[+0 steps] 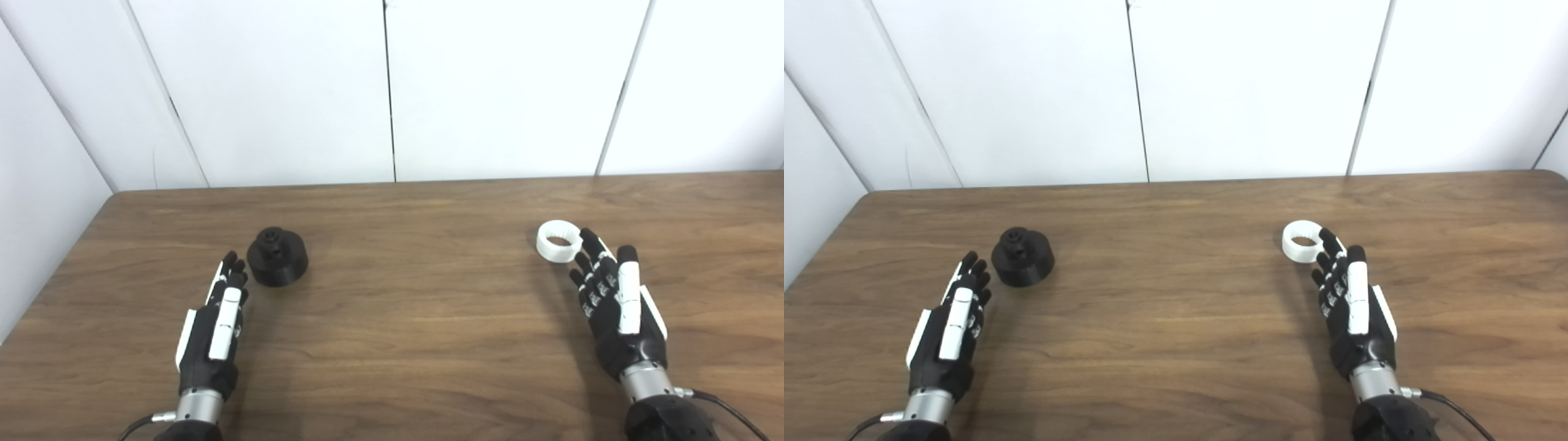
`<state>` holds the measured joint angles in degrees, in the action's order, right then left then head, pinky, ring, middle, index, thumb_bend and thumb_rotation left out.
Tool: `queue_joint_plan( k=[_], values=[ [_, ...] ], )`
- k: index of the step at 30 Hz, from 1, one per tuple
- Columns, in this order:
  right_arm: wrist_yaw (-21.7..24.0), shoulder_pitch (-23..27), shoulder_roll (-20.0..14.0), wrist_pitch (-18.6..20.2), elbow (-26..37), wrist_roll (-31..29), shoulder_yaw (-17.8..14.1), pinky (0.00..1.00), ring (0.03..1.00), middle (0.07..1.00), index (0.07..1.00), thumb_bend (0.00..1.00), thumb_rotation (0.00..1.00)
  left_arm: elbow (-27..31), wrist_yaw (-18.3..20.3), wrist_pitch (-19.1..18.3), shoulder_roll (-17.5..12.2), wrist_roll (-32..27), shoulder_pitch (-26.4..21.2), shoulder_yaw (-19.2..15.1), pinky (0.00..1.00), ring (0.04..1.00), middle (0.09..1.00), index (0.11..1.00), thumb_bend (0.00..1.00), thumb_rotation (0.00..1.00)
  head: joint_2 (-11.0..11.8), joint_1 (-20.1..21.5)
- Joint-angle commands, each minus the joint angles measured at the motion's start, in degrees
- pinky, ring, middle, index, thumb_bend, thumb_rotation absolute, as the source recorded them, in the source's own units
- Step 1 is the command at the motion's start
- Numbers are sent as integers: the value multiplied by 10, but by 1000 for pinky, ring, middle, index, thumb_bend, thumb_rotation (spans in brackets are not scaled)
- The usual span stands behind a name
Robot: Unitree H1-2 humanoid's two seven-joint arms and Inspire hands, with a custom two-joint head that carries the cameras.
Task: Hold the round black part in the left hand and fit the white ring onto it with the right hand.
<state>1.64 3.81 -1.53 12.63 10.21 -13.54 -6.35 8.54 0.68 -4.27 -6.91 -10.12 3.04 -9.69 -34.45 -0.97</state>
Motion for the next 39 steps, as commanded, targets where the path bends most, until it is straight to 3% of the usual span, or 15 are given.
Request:
queue_joint_plan(
  k=[1, 18, 22, 27, 32, 39],
  values=[
    [5, 18, -2, -10, 25, -9, -1, 1000, 1000, 1000, 929, 622, 1000, 24, 2, 6, -3, -4, -13, -3, 1000, 1000, 1000, 1000, 612, 802, 0, -1],
    [5, 17, -1, -10, 24, -13, 2, 1000, 1000, 1000, 933, 627, 1000, 21, 2, 6, -8, 4, -15, -3, 1000, 1000, 1000, 1000, 631, 761, -2, -6],
    [6, 17, -1, -11, 24, -13, 3, 1000, 1000, 1000, 931, 622, 1000, 15, -4, 17, -43, 94, -19, 18, 1000, 1000, 1000, 1000, 661, 702, -1, -10],
    [10, 17, -4, -15, 18, -14, 5, 1000, 1000, 1000, 935, 626, 1000, 34, -8, -25, -64, 133, -29, 19, 1000, 1000, 1000, 990, 770, 455, 4, -18],
    [13, 16, -5, -21, 10, -17, 4, 1000, 1000, 1000, 935, 624, 1000, 26, -14, -40, -98, 198, -49, 21, 972, 1000, 1000, 978, 911, 422, 7, -27],
    [16, 14, -7, -22, 9, -16, 6, 1000, 1000, 1000, 940, 612, 1000, 28, 5, -100, -158, 289, -82, 47, 949, 990, 999, 992, 984, 391, 6, -32]
  ],
)
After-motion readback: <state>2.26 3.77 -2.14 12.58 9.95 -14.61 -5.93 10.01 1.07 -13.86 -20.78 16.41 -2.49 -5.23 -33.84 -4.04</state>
